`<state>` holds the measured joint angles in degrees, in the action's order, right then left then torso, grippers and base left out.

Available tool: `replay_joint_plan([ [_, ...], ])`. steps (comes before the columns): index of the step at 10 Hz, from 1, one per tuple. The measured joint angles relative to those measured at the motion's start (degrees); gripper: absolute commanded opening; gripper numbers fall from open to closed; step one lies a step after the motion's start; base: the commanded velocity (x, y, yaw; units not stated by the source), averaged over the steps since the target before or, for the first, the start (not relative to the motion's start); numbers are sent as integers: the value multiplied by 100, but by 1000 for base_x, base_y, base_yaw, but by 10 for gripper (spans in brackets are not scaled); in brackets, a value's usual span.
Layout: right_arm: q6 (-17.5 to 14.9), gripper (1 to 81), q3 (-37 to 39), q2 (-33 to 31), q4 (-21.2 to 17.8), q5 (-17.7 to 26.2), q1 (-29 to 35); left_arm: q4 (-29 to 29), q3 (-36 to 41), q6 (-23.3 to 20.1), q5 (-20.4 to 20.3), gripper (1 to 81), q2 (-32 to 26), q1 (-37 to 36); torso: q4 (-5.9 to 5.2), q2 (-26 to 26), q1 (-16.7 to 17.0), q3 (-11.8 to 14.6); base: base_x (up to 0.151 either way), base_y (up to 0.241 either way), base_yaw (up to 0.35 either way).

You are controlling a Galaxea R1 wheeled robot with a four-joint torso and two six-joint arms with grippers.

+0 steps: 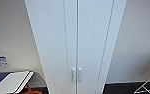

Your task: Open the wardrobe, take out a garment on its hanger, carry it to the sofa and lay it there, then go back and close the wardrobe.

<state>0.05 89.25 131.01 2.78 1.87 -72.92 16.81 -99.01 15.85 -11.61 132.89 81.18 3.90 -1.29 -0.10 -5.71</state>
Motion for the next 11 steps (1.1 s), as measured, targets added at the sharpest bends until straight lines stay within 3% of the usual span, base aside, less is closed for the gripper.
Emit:
replay_joint_plan([
  [3, 6, 811, -1150, -601, 11, 111, 697, 642, 968, -12, -16, 811, -926, -675, 0, 0, -2, -2, 0, 0, 0],
  [5, 6, 811, -1729, -731, 13, 163, 1456, 896, 1376, -11, -51, 811, -1208, -1269, 0, 2, -2, -5, 0, 0, 0],
  [8, 16, 811, -2138, -1020, 35, 249, 2370, 1017, 1848, 11, 52, 811, -1473, -2159, 0, 6, -6, -9, 0, 0, 0],
  [11, 94, 811, -2222, -816, 49, 483, 3316, 1014, 2197, 41, 541, 811, -1545, -3071, 0, 13, -11, -15, 0, 0, 0],
])
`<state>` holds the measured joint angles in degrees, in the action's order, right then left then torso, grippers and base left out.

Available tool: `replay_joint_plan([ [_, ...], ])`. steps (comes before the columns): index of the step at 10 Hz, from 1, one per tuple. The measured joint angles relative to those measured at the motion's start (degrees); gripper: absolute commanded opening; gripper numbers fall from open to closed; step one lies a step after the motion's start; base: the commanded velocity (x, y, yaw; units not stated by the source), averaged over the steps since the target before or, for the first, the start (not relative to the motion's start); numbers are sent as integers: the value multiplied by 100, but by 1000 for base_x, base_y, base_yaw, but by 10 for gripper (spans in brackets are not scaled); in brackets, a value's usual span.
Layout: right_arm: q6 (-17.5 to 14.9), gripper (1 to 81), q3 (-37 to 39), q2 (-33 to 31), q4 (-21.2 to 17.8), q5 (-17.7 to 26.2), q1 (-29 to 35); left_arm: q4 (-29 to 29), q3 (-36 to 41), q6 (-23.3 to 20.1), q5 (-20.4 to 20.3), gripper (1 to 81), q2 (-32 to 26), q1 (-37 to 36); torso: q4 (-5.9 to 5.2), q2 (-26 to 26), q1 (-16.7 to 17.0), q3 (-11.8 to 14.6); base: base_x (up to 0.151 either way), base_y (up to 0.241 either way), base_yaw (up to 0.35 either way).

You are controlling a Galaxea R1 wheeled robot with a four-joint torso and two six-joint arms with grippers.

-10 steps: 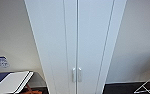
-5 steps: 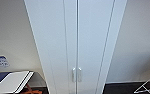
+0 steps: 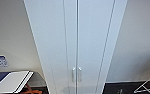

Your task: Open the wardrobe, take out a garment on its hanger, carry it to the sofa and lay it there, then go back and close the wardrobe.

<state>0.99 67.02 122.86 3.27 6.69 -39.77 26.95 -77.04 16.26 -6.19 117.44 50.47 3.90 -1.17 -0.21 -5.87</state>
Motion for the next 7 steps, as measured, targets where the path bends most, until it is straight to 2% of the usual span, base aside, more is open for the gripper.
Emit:
replay_joint_plan([
  [4, 105, 811, 544, 794, 1, 336, 700, -113, 137, 10, 788, 811, 74, -1023, 0, 7, -9, -6, 0, 0, 0],
  [7, 144, 811, 1340, 1415, 0, 535, 951, -243, -21, 10, 1225, 811, 618, -1597, 0, 7, -9, -9, 0, 0, 0],
])
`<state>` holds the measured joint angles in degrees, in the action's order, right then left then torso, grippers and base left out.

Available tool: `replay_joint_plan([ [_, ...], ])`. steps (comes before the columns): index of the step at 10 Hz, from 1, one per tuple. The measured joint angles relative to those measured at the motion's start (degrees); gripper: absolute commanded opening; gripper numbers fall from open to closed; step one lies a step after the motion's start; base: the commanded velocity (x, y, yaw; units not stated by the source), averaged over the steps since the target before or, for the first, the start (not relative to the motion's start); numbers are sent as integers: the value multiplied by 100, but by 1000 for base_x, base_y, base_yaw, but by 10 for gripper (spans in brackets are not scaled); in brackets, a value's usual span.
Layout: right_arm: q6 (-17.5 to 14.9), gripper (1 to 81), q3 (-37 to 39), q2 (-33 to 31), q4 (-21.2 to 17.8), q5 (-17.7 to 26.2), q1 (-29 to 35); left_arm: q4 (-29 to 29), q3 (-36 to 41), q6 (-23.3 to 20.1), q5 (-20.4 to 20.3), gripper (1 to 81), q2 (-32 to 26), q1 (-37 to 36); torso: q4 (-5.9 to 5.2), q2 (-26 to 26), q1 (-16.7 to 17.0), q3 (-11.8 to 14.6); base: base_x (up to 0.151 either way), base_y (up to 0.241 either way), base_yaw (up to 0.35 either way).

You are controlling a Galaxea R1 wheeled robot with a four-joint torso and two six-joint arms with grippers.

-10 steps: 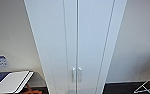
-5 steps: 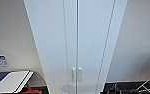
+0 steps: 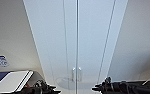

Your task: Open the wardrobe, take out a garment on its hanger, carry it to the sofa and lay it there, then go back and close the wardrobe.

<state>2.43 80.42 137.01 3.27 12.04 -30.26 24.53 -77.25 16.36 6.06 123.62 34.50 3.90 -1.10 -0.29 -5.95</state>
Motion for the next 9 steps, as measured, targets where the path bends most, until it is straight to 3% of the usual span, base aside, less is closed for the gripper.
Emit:
replay_joint_plan([
  [3, 5, 811, 594, 541, -2, 157, 204, -78, -555, -2, 282, 811, 427, -145, 0, 6, -5, -5, 0, 0, 0],
  [9, 71, 811, 1571, 1261, 0, -26, 516, -129, -1693, 52, -138, 811, 1154, -193, 0, 11, -13, -11, 0, 0, 0],
])
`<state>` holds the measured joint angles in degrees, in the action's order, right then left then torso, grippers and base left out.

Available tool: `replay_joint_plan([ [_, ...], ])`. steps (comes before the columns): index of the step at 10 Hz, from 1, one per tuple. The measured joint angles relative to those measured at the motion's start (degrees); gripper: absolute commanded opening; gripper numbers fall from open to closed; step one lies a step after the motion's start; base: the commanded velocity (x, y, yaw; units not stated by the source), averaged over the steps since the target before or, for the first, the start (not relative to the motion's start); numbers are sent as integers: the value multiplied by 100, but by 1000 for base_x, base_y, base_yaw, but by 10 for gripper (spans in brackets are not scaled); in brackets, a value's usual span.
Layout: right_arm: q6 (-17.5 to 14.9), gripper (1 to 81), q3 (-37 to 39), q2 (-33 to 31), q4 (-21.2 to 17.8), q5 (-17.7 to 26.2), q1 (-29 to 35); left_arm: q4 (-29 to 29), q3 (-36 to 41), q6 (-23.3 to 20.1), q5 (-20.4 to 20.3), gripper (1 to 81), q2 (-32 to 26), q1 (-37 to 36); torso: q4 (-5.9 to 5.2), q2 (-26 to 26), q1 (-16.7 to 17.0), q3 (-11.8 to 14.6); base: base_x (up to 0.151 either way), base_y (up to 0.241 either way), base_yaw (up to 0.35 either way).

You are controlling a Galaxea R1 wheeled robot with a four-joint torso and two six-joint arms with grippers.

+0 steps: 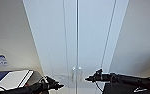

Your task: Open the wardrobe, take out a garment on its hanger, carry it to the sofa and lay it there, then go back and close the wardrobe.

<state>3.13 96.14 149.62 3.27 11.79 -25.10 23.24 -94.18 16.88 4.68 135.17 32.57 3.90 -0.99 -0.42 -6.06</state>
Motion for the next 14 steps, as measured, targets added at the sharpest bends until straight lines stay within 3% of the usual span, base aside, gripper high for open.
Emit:
replay_joint_plan([
  [3, 24, 811, 491, 304, 0, -11, 162, -12, -304, 102, -41, 811, 458, -33, 0, 2, -2, -2, 0, 0, 0],
  [7, 37, 811, 937, 909, 1, -22, 215, -12, -534, 117, -37, 811, 789, -188, 0, 5, -2, -5, 0, 0, 0],
  [14, 41, 811, 1792, 1386, 1, -112, 254, -12, -1064, 119, -44, 811, 1196, -286, 0, 6, -5, -7, 0, 0, 0],
])
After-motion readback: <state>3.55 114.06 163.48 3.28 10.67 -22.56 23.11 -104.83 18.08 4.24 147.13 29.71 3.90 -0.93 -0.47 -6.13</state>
